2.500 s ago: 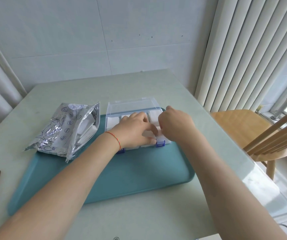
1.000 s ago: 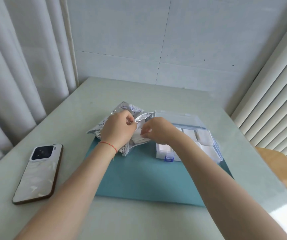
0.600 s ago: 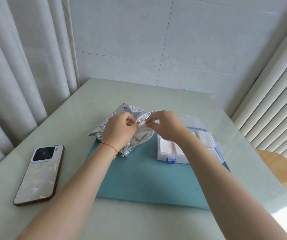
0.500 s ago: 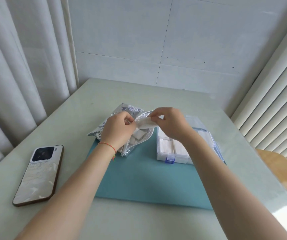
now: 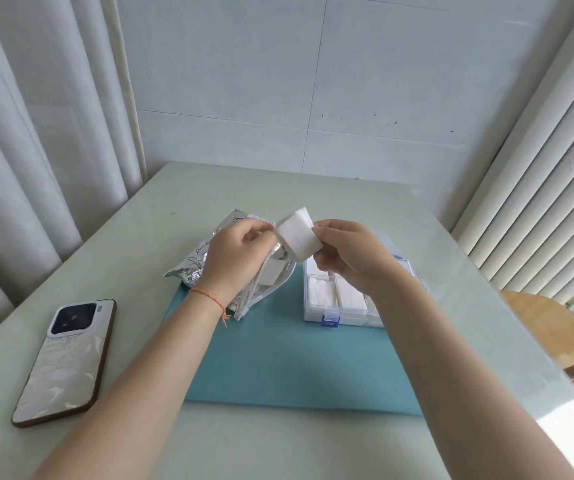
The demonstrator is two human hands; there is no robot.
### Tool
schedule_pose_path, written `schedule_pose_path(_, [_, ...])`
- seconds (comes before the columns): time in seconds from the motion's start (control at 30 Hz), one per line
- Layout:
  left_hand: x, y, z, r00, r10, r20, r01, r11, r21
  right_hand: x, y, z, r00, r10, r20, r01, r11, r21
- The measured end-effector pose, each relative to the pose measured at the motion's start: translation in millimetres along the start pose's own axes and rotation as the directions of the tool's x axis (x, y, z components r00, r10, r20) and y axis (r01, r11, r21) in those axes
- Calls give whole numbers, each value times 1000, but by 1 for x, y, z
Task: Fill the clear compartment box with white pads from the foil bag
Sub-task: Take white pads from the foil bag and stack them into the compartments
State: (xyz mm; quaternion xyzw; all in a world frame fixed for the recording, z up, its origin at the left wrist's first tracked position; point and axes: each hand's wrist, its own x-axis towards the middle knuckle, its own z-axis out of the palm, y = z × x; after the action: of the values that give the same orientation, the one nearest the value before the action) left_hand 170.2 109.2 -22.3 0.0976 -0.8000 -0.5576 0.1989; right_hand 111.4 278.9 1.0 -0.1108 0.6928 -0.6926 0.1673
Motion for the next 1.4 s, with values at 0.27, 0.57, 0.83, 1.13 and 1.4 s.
schedule_pose_path(0.27, [-14, 20, 31, 928, -235, 289, 351, 813, -465, -28, 3, -6, 994, -103, -46, 97, 989, -116])
schedule_pose_path(0.57, [-18, 35, 40, 732, -292, 616, 643, 596, -481, -48, 4, -15, 906, -422, 5, 349, 742, -572])
schedule_pose_path(0.83, [-26, 37, 46, 702, -184, 688, 602, 670, -434, -51, 15, -13, 891, -369, 266, 449, 619, -644])
schedule_pose_path(1.13, [-24, 33, 52, 765, -118, 634, 505, 721, -475, -54, 11, -10, 864, -446, 232, 436, 437, -786])
schedule_pose_path(1.4, [-28, 42, 55, 728, -73, 681, 532, 688, -495, -53, 6, -25, 936, -295, 190, 342, 644, -685])
